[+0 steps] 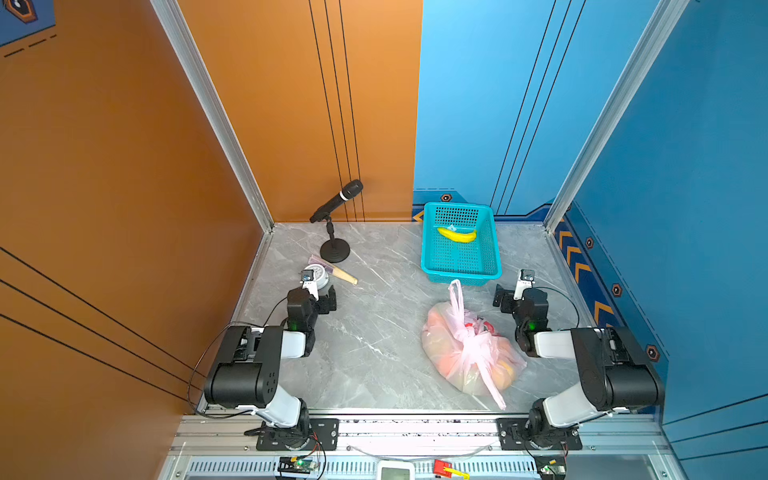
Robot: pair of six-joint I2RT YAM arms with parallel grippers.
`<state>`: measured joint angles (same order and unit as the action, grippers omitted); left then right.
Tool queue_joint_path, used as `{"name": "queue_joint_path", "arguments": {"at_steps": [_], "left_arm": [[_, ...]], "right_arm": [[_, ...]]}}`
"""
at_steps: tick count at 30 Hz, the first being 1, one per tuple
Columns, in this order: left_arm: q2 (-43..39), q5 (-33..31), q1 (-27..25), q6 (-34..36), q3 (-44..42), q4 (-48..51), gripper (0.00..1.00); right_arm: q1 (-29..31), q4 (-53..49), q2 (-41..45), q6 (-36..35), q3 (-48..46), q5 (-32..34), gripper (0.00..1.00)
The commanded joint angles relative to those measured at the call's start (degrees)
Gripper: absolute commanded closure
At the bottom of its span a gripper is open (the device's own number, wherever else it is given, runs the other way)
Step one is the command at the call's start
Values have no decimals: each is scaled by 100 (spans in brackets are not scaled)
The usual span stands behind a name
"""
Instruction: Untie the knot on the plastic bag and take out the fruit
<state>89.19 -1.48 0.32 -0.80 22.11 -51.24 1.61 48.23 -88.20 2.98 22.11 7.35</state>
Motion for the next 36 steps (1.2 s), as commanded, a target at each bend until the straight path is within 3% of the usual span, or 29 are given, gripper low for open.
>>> {"name": "queue_joint_path", "arguments": {"at_steps": [1, 25, 30, 36], "left_arm": [[21, 23, -14, 107, 2, -52, 3], [16, 55, 4, 99, -7, -52, 3], [-161, 69, 29, 74, -66, -73, 3], [-1293, 38, 56, 29, -272, 548, 3]], "right_arm": [[15, 39, 38, 18, 30, 39, 0], [-35, -31, 102, 53, 52, -90, 0], [-59, -1889, 1039, 151, 637, -148, 0], [-47, -3855, 2139, 720, 1337, -146, 0]]}}
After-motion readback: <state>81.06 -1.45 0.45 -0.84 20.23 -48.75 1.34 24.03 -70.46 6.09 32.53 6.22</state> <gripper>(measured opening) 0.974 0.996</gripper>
